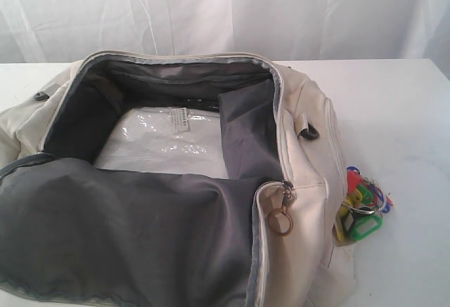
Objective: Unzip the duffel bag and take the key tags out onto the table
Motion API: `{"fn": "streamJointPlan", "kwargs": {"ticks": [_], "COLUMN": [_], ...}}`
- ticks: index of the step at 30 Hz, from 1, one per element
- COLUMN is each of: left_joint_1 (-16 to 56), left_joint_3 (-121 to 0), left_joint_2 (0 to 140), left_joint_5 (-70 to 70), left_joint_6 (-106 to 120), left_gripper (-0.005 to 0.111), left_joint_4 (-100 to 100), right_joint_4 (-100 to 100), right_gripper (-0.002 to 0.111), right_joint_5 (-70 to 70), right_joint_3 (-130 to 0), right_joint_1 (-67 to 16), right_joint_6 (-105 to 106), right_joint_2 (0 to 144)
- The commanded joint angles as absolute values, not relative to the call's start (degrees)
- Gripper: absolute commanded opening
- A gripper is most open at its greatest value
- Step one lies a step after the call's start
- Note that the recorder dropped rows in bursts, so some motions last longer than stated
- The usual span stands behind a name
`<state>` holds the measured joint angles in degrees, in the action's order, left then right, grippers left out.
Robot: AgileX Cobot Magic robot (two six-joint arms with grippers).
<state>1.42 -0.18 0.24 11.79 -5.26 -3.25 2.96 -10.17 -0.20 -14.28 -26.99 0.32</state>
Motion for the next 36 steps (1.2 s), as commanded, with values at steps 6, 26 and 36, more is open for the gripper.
{"fn": "streamJointPlan", "kwargs": {"ticks": [6, 26, 36], "left_joint_1": [1.3, 1.3, 1.3], "left_joint_3": [0.0, 0.0, 0.0], "left_joint_2": [0.0, 0.0, 0.0], "left_joint_5": [11.8, 11.6, 11.6], "left_joint_6": [-5.1, -5.1, -5.1], "left_gripper": [0.0, 0.0, 0.0], "left_joint_4": [-3.1, -3.1, -3.1], "right_joint_4": [3.1, 3.4, 3.2], "right_gripper": [0.0, 0.0, 0.0], "right_joint_5": [-9.3, -9.3, -9.3], "right_joint_3": [0.0, 0.0, 0.0], "right_joint_1": [-13.7, -13.7, -13.7], "right_joint_6": [-27.2, -6.7, -5.1], "right_joint_2": [0.0, 0.0, 0.0]}}
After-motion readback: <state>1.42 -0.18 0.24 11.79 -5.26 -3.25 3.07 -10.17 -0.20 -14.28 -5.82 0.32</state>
